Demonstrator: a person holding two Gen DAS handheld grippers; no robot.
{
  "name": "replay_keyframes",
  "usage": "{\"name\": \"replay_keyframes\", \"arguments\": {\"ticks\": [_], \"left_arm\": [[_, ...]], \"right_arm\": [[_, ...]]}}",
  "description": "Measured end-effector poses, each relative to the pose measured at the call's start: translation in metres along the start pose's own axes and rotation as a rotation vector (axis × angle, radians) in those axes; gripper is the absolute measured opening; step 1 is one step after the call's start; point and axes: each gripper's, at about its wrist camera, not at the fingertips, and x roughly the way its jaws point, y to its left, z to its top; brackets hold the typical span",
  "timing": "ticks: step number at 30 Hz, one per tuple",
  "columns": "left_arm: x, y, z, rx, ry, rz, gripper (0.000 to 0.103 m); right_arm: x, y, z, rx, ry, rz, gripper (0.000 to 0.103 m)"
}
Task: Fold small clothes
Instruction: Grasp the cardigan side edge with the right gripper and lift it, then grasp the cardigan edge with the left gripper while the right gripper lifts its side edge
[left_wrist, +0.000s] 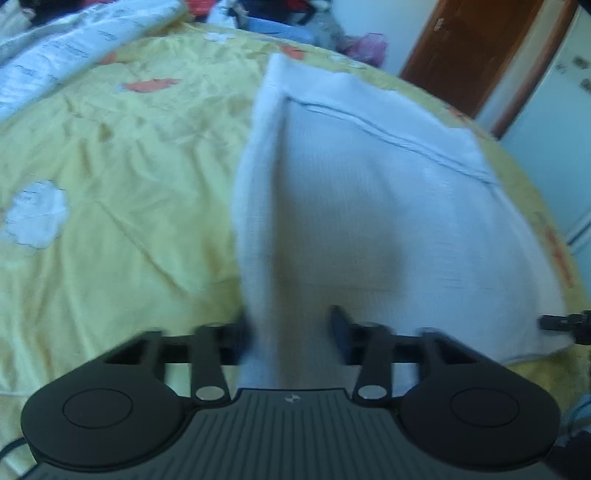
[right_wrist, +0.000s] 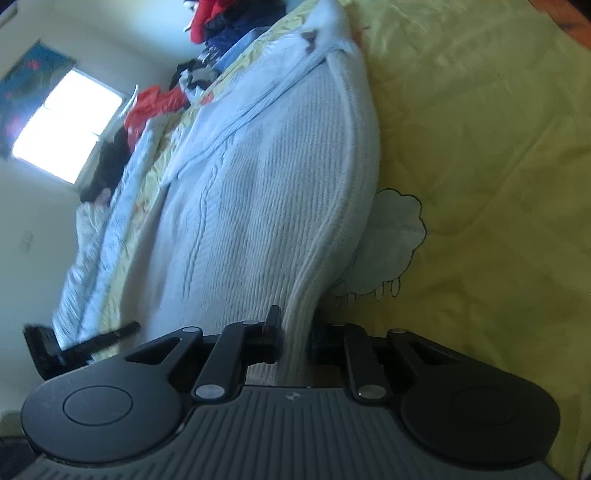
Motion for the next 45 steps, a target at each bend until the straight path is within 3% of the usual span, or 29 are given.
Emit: {"name": "replay_keyframes", "arguments": {"ticks": [2,4,8,11,16,25,32,36,40,43,45], "left_arm": [[0.001,0.010,0.004,-0.059,0.020,0.002,0.013],[0.000,0.019,0.006,-0.101,0.033,-0.023,0.012],[-0.008,0.015,0.014,-0.075,0.019,-0.041,0.011],[-0.020,0.013,0.029,-0.073,-0.025,-0.113,0.011],[-0.031,0.014,0.079,-0.098,-0.125,-0.203,0.011],[0.012,-0.011,0.198,-0.035,-0.205,-0.194,0.011],[0.088,-0.030,0.297,0.010,-0.205,-0.106,0.011],[0.141,-0.029,0.330,-0.033,-0.192,-0.046,0.011],[0.186,-0.023,0.344,-0.079,-0.167,0.019,0.011],[0.199,-0.014,0.345,-0.164,-0.101,-0.032,0.021],[0.195,-0.003,0.342,-0.238,-0.085,-0.146,0.056]], "right_arm": [[0.000,-0.005,0.000,0.026,-0.002,0.030,0.014],[-0.002,-0.004,0.001,0.021,-0.006,0.041,0.014],[-0.017,-0.002,0.007,0.049,-0.058,0.132,0.014],[-0.025,0.005,0.022,0.069,-0.104,0.206,0.014],[-0.032,0.019,0.065,0.039,-0.179,0.289,0.014],[-0.008,0.021,0.184,0.051,-0.332,0.385,0.014],[0.043,0.008,0.288,0.090,-0.366,0.316,0.014],[0.085,-0.007,0.330,0.119,-0.351,0.226,0.014],[0.126,-0.029,0.351,0.172,-0.345,0.123,0.015],[0.142,-0.044,0.350,0.288,-0.350,0.111,0.029],[0.136,-0.045,0.342,0.302,-0.392,0.154,0.048]]}}
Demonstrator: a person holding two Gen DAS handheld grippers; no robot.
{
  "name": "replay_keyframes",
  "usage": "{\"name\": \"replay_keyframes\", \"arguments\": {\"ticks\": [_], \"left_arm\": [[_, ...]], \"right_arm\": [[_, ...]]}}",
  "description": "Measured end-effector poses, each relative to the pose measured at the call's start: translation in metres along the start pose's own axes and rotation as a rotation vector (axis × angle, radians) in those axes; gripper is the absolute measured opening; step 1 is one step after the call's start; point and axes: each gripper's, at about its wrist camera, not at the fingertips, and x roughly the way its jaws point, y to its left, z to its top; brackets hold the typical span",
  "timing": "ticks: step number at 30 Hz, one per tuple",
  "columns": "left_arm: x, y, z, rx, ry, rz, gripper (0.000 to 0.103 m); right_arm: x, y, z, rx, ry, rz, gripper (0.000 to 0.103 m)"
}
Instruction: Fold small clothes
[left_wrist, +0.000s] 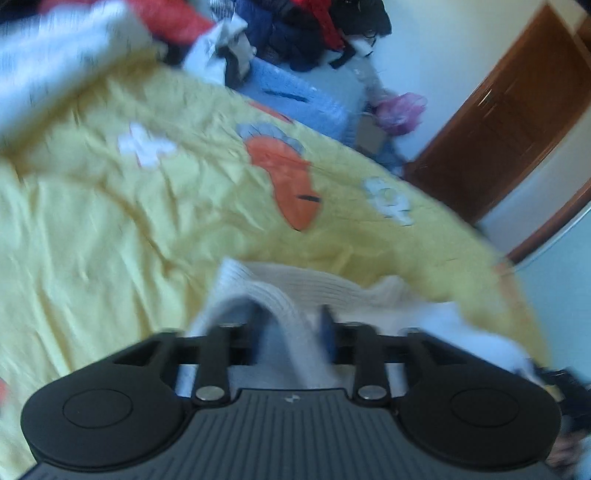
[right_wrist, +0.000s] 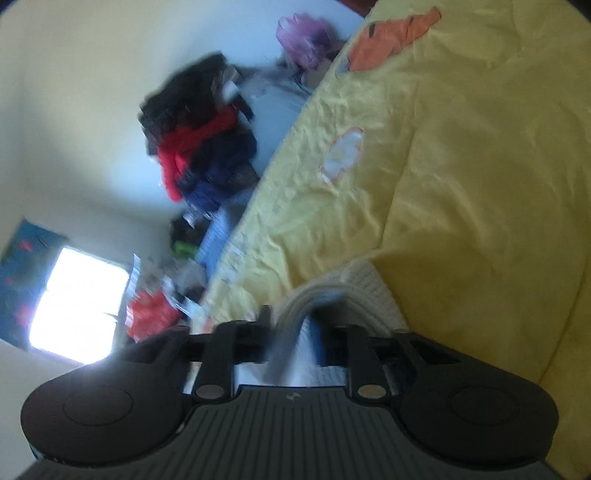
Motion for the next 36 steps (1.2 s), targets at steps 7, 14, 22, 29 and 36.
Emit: {"name": "replay_keyframes", "arguments": {"ticks": [7,14,22,29,36], "left_arm": [[-0.079,0.013,-0.019,-0.047,-0.199,-0.033,0.087],[-0.115,0.028,-0.127,-0.001,-0.158,0.020,0.087],[-0.090,0.045,-0.166,-0.219,-0.104,-0.107,0.088],[-0.063,0.038,-0.147,-0.391,-0.177,-0.117,0.099],[-0.070,0.015,-0.139,-0.268,-0.152,0.050,0.021]], "right_arm": [[-0.068,0.020,-0.015,-0.146,-0.083,0.025,0.066],[-0.151,-0.005,-0.074,-0.213,-0.070,-0.087,0.066],[-0.162,-0.029,-0.134,-0.104,0.033,-0.071,0.066],[-0.096,-0.019,-0.134,0.030,-0.013,-0.025,0.065],[-0.085,-0.005,-0.134,-0.005,-0.070,-0.076,0.027]]}}
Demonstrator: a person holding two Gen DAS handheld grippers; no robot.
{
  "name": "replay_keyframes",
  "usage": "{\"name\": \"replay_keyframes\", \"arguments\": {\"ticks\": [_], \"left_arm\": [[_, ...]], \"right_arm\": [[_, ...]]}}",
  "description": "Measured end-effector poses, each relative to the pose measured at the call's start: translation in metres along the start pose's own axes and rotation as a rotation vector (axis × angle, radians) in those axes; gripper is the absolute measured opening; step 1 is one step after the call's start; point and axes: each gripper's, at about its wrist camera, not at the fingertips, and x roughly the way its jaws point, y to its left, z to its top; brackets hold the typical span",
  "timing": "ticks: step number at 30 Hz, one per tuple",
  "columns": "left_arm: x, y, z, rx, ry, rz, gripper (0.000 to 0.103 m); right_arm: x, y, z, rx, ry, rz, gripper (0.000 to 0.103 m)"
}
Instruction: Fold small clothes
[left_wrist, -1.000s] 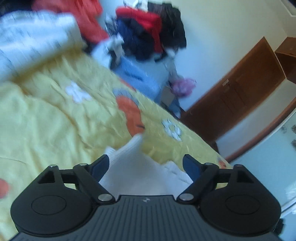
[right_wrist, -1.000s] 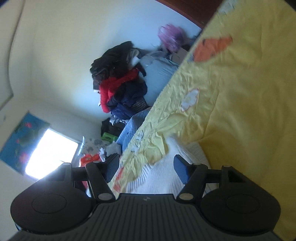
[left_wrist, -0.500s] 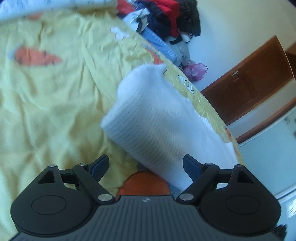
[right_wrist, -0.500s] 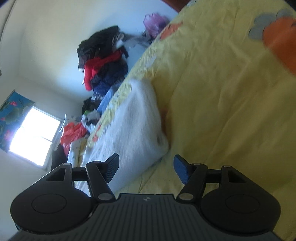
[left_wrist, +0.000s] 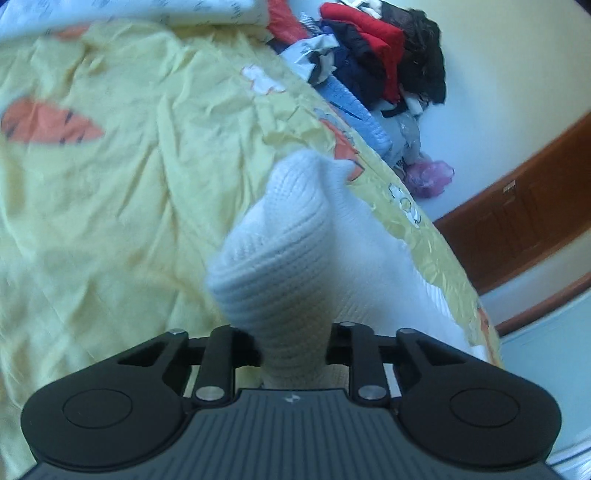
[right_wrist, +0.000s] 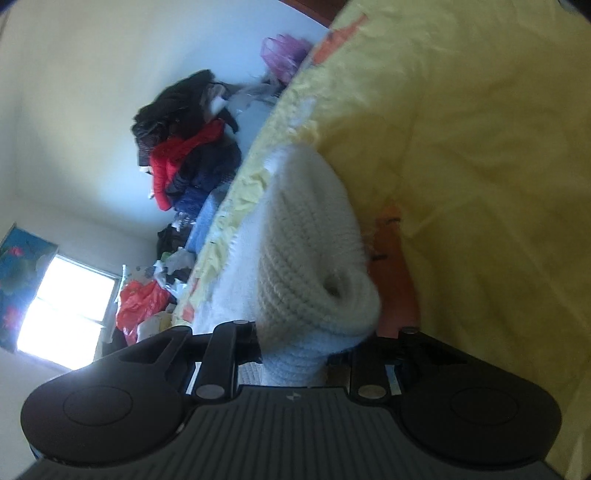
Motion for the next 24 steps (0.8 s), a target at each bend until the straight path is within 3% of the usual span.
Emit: {"name": "replay_keyframes", "arguments": {"ticks": [5,8,12,15,17,18,20,22,24], "left_arm": [[-0.040,-0.014,-0.004,0.092,-0.008,-0.045,0.020],[-0.080,-0.005,-0.024,0.143,0.020,-0.083,0.019],[-0.118,0.032,-0.070,0.175,0.108,-0.096,0.020],[-0.126,0.052,-0.100,0.224,0.156,-0.070,0.022],[-0.130,0.056,-0.108,0.278,0.139,-0.073,0.027],[-0.134,0.056,-0.106,0.302,0.147,-0.087,0.027],[-0.146,0.053,-0.094,0.359,0.186,-0.103,0.030],[-0.162,0.052,-0.081,0.418,0.187,-0.110,0.040],[-0.183,0.048,-0.068,0.487,0.124,-0.096,0.056]], "right_arm": [[-0.038,0.020,0.000,-0.046,-0.018,0.095,0.025],[-0.078,0.020,-0.006,-0.073,0.015,0.136,0.025],[-0.136,-0.010,-0.029,-0.066,0.076,0.101,0.025],[-0.159,-0.034,-0.055,-0.058,0.107,0.024,0.026],[-0.159,-0.044,-0.065,-0.089,0.122,-0.051,0.040],[-0.160,-0.046,-0.065,-0.077,0.119,-0.092,0.043],[-0.170,-0.044,-0.056,-0.047,0.111,-0.092,0.046],[-0.184,-0.033,-0.039,-0.098,0.051,-0.085,0.055],[-0.195,-0.016,-0.026,-0.225,-0.063,-0.111,0.064]]}}
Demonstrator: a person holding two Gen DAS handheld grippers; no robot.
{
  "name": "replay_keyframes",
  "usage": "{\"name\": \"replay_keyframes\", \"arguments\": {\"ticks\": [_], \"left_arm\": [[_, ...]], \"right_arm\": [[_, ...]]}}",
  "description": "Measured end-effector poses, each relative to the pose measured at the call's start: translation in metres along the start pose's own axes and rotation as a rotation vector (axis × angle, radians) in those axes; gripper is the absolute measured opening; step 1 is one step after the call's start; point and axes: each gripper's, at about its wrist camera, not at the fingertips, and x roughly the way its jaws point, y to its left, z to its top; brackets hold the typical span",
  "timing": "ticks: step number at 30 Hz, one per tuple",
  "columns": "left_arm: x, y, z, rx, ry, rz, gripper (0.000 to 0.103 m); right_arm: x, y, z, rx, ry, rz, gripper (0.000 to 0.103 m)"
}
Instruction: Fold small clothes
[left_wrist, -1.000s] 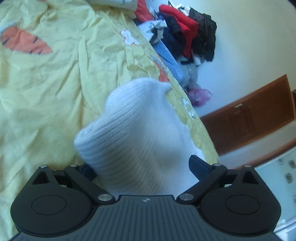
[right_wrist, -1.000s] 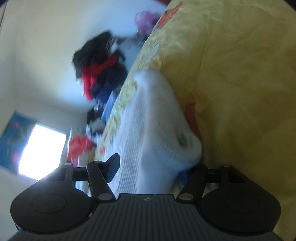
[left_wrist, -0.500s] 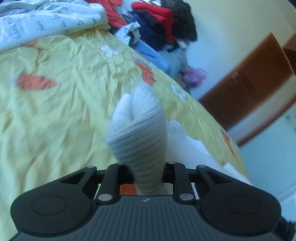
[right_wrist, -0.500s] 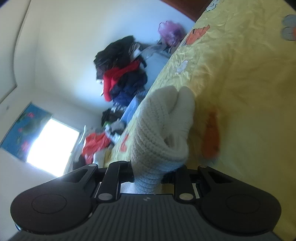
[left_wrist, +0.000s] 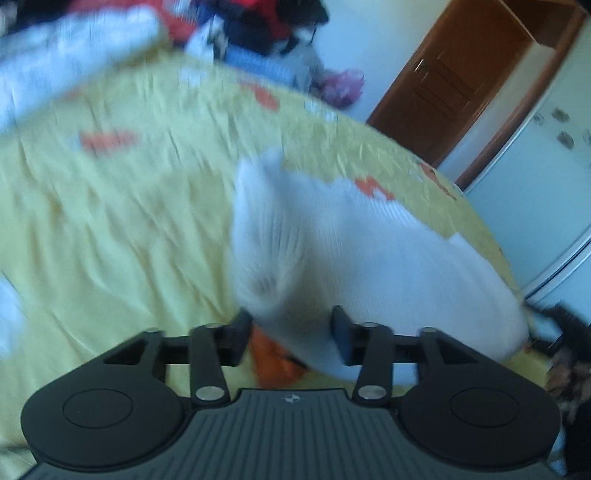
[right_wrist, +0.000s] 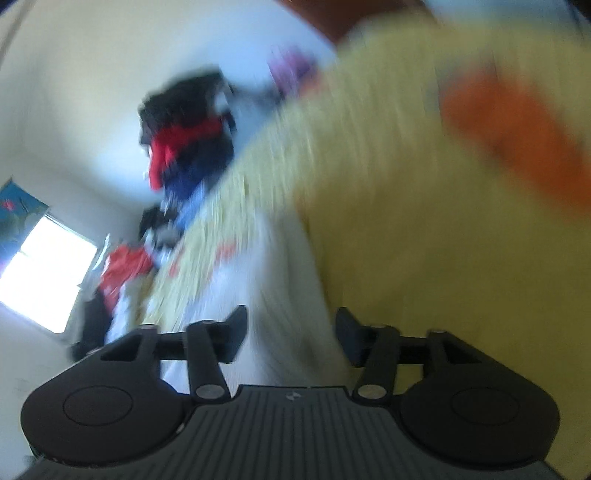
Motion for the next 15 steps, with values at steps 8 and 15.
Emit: {"name": "replay_keyframes", "arguments": {"ticks": [8,15], "left_arm": [[-0.003,-0.034,0.058,0.187,-0.304,0.123,0.085],[0.135,-0.058,0.097,0.284,-0.038,0.245,0.084]], "right_arm": [[0.066,0.063,0.067,-0.383,-0.027,-0.014,0.066],[0.160,0.094,0.077,-0.508,0.151,-0.058,0.066]]}}
